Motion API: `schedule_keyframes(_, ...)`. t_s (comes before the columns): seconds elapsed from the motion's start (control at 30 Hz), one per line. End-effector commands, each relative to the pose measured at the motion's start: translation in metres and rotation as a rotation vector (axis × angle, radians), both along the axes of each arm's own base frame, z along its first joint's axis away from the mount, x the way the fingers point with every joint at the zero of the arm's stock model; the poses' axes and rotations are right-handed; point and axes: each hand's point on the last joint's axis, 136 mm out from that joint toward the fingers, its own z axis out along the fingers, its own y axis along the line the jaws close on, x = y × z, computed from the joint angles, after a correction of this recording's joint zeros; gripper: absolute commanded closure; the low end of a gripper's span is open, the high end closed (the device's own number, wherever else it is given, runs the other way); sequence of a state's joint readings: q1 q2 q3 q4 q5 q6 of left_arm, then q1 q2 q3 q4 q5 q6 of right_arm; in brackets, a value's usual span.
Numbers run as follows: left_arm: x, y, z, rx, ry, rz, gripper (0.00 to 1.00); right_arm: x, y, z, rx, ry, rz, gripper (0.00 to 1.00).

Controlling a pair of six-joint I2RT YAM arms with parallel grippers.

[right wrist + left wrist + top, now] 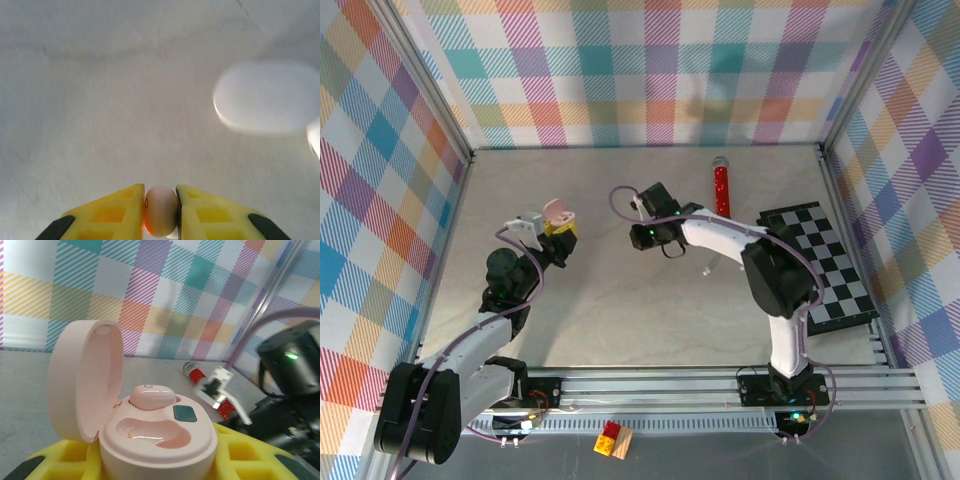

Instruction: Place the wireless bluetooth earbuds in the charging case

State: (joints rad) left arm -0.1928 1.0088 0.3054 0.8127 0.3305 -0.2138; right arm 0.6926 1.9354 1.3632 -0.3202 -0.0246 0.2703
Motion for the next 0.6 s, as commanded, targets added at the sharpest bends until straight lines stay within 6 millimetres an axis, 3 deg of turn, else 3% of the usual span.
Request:
schedule_keyframes(0.0, -0.003, -0.016, 0.020, 0.038, -0.074, -0.057, 0.66, -0.016, -0.029, 0.003, -0.019, -0.025, -0.077, 0.79)
schedule_keyframes(0.3, -0.013, -0.054, 0.019, 0.103, -0.114, -0.186, 0.66, -0.090, -0.125, -0.027, -0.188, 0.054, -0.246, 0.79)
schedule_keyframes(0.43, -0.012, -0.061, 0.020, 0.103, -0.124, -0.211, 0.66, -0.105, -0.139, -0.041, -0.223, 0.097, -0.267, 0.79)
schedule_keyframes(0.57, -0.011, -0.063, 0.020, 0.103, -0.125, -0.220, 0.66, -0.107, -0.142, -0.047, -0.265, 0.116, -0.258, 0.78)
